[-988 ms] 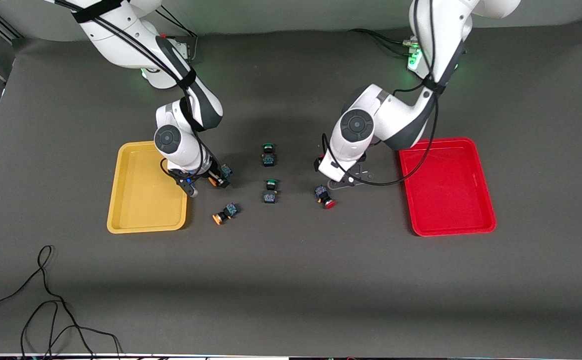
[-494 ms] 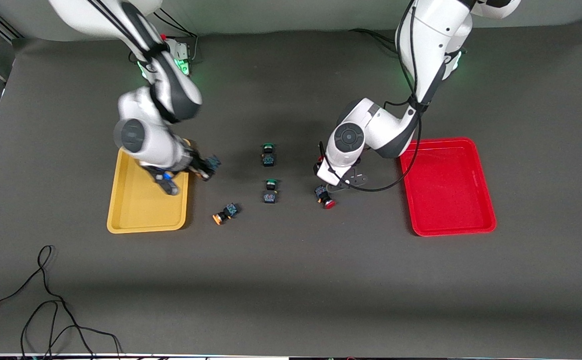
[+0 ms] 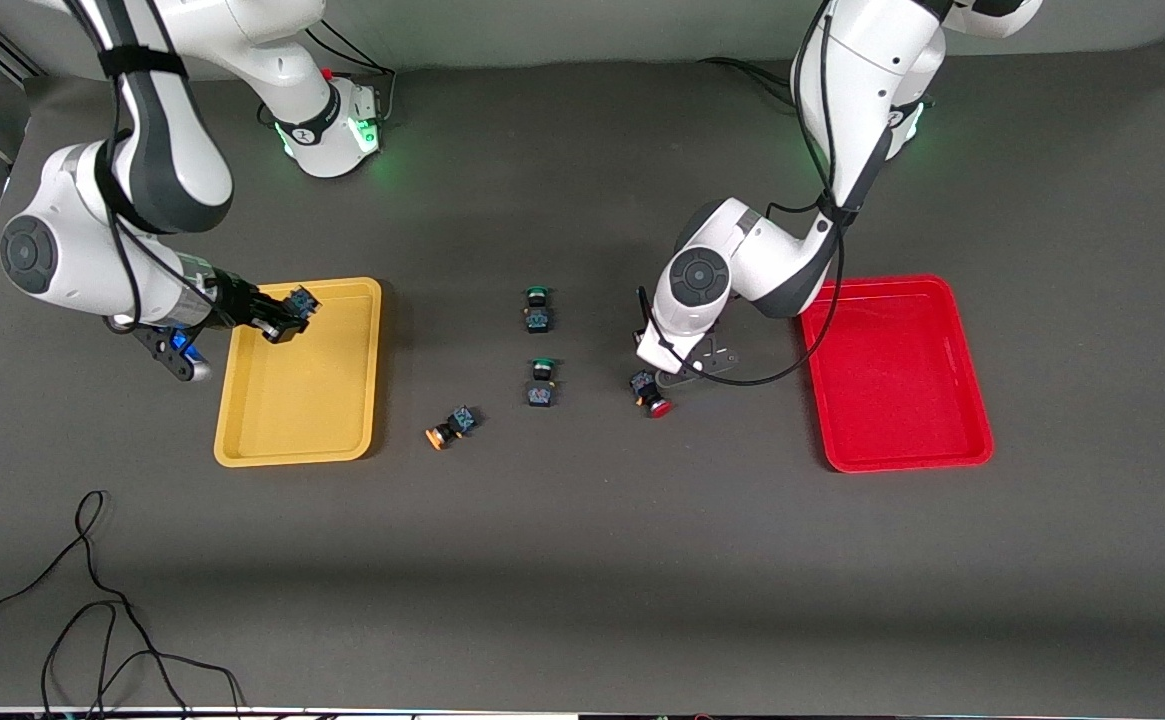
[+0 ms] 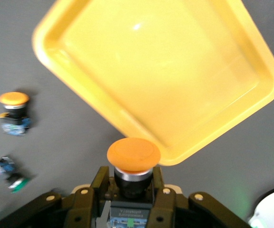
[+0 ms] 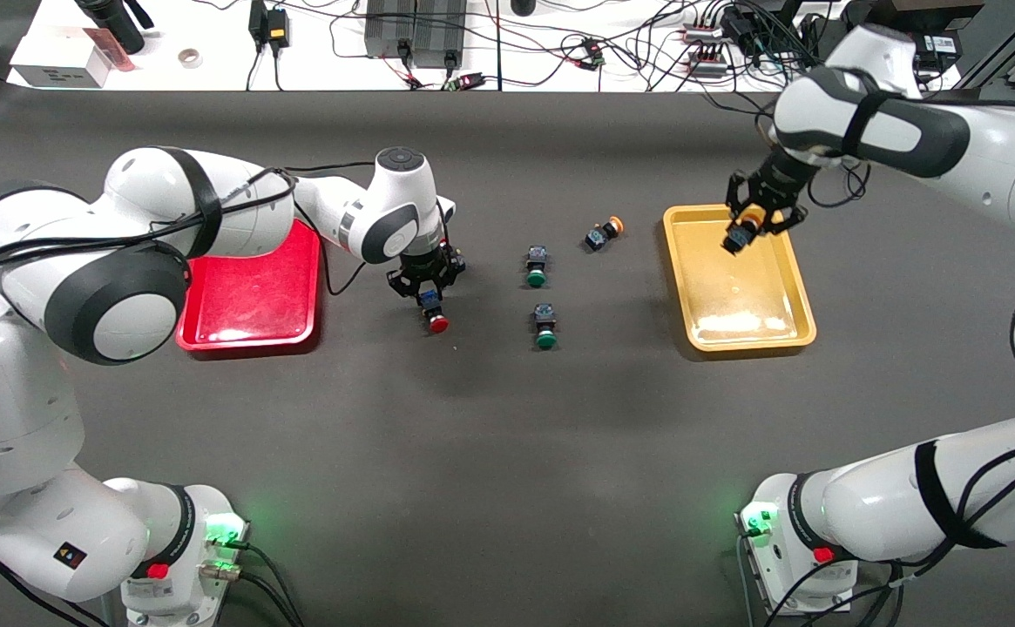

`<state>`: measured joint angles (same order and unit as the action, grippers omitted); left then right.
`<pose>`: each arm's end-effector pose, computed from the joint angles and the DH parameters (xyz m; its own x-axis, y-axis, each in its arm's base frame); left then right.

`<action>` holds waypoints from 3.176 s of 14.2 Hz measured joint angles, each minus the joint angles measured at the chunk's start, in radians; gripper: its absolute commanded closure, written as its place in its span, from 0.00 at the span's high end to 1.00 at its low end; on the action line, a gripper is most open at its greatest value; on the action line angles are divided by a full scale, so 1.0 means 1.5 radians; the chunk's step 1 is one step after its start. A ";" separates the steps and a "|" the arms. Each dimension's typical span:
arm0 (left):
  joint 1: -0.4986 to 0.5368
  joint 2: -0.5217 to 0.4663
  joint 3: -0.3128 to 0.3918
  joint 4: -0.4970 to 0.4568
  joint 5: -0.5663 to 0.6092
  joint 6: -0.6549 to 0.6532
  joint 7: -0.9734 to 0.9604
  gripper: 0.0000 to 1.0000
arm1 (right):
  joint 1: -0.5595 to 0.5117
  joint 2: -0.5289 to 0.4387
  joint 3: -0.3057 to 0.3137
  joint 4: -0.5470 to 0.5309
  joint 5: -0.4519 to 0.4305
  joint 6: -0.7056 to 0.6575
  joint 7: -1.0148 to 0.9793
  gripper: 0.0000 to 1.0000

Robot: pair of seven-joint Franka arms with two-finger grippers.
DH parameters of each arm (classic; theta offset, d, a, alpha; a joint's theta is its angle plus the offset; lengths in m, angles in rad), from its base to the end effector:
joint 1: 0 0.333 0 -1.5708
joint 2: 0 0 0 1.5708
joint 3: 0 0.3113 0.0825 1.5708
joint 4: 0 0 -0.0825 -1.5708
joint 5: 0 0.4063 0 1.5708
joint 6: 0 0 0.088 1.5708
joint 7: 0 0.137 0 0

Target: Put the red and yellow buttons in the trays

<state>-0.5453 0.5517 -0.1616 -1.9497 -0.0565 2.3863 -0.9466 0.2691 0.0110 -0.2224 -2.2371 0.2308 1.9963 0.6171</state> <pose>0.4655 -0.4026 0.1366 0.9416 0.2953 -0.1617 0.2956 -0.9550 -0.0225 0.5053 0.0438 0.3003 0.7305 -0.6076 -0.3116 -0.6381 -0.7699 0.0053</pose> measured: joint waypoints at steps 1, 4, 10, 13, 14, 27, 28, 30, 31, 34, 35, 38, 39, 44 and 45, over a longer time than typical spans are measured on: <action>0.003 -0.002 0.003 0.006 0.000 -0.007 0.000 0.00 | 0.000 0.004 -0.008 -0.027 0.000 0.024 -0.021 0.21; 0.047 -0.045 0.005 0.041 -0.007 -0.116 0.072 0.00 | 0.000 0.025 -0.021 -0.115 0.000 0.137 -0.069 0.22; 0.223 -0.208 0.012 0.045 -0.048 -0.361 0.401 0.00 | -0.002 0.117 -0.034 -0.175 0.000 0.293 -0.144 1.00; 0.283 -0.204 0.015 0.022 -0.035 -0.359 0.494 0.00 | -0.003 0.120 -0.035 -0.171 0.000 0.295 -0.146 1.00; 0.297 -0.194 0.016 0.011 -0.020 -0.340 0.512 0.00 | -0.002 0.117 -0.035 -0.168 0.001 0.295 -0.145 1.00; 0.350 -0.092 0.013 -0.069 0.072 -0.126 0.552 0.99 | 0.015 0.284 0.189 0.218 0.004 0.228 0.271 1.00; 0.351 -0.097 0.013 -0.052 0.073 -0.158 0.553 0.99 | 0.018 0.325 0.194 0.233 0.004 0.261 0.281 1.00; 0.351 -0.113 0.013 -0.006 0.073 -0.228 0.554 0.99 | 0.023 0.389 0.198 0.247 0.004 0.322 0.287 1.00; 0.351 -0.123 0.012 0.019 0.071 -0.258 0.551 0.99 | 0.026 0.410 0.198 0.251 0.004 0.337 0.287 1.00; 0.345 -0.146 -0.002 0.074 0.050 -0.300 0.472 0.99 | 0.030 0.429 0.199 0.252 0.004 0.343 0.288 0.89; 0.334 -0.147 -0.010 0.085 0.044 -0.299 0.429 0.99 | 0.032 0.429 0.199 0.253 0.004 0.343 0.288 0.78; 0.270 -0.142 -0.023 0.110 0.014 -0.292 0.277 0.99 | 0.033 0.429 0.199 0.253 0.004 0.344 0.288 0.43; 0.243 -0.137 -0.025 0.118 0.011 -0.283 0.223 0.99 | 0.033 0.429 0.199 0.254 0.004 0.344 0.288 0.34; 0.112 -0.081 -0.028 0.146 0.009 -0.161 -0.028 0.99 | 0.031 0.399 0.197 0.263 0.004 0.321 0.289 0.27; 0.090 -0.060 -0.028 0.158 0.009 -0.150 -0.052 0.99 | 0.026 0.377 0.195 0.269 0.004 0.283 0.285 0.27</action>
<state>-0.4098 0.4621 -0.2032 -1.7121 -0.0434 2.1606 -1.0248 0.3087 0.5758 0.0697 -1.8343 0.2367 2.4201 1.0444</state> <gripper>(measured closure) 0.009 0.559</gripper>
